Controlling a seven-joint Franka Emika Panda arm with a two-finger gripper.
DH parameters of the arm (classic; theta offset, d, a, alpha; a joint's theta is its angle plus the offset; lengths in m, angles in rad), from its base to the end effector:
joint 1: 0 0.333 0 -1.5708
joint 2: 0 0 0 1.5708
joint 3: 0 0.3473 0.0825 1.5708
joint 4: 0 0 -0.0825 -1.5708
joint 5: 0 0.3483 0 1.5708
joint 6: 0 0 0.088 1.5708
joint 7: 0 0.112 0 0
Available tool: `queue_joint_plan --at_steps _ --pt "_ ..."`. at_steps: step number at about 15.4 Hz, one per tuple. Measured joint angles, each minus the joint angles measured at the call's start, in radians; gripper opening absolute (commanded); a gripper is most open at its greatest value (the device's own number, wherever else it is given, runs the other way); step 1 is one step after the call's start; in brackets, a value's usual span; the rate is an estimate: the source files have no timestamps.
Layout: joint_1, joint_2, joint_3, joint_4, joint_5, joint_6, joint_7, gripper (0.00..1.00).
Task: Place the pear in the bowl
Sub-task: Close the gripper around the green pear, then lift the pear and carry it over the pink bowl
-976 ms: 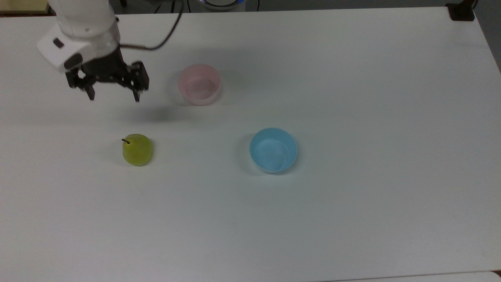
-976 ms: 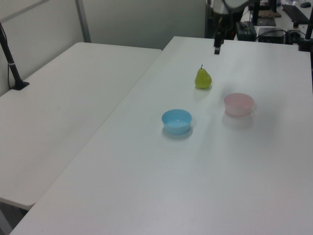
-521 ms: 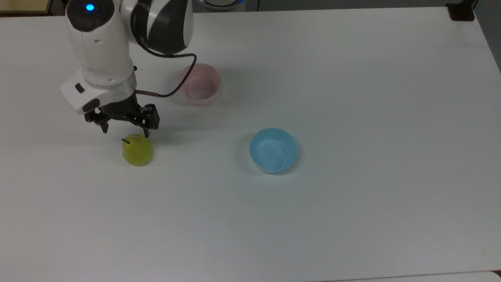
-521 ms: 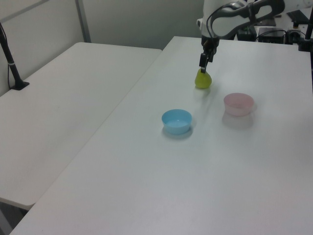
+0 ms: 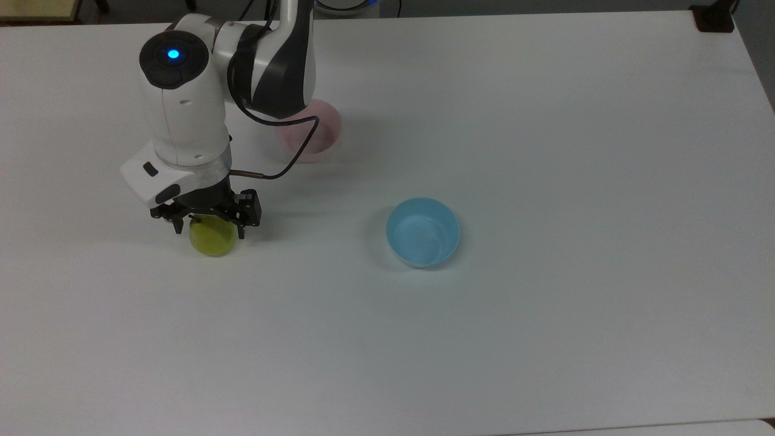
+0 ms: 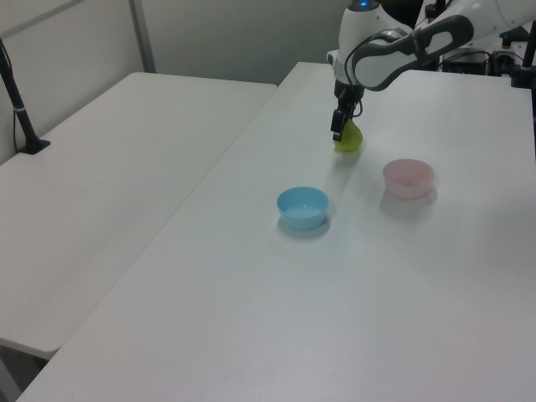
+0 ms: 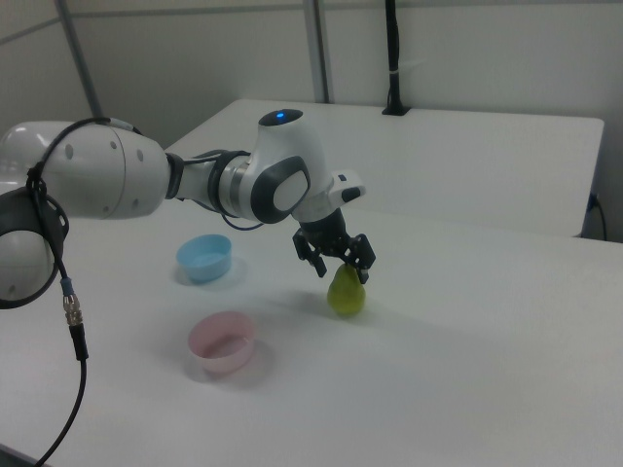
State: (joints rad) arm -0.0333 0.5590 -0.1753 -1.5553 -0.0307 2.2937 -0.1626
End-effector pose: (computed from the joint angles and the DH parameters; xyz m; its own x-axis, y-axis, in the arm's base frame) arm 0.6902 -0.1232 0.3844 0.9868 0.0189 0.1607 -0.0049 -0.9892 0.1467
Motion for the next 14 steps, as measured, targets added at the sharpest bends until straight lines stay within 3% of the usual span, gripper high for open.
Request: queue_joint_plan --at_steps 3,4,10,14 --pt "0.000 0.010 0.000 -0.003 -0.030 0.001 -0.003 0.15" --pt "0.000 0.012 0.000 -0.005 -0.036 0.001 -0.003 0.00" --pt "0.000 0.003 0.000 -0.003 -0.040 -0.008 -0.011 0.00" --pt "0.000 -0.077 0.000 0.015 -0.040 -0.142 -0.027 0.00"
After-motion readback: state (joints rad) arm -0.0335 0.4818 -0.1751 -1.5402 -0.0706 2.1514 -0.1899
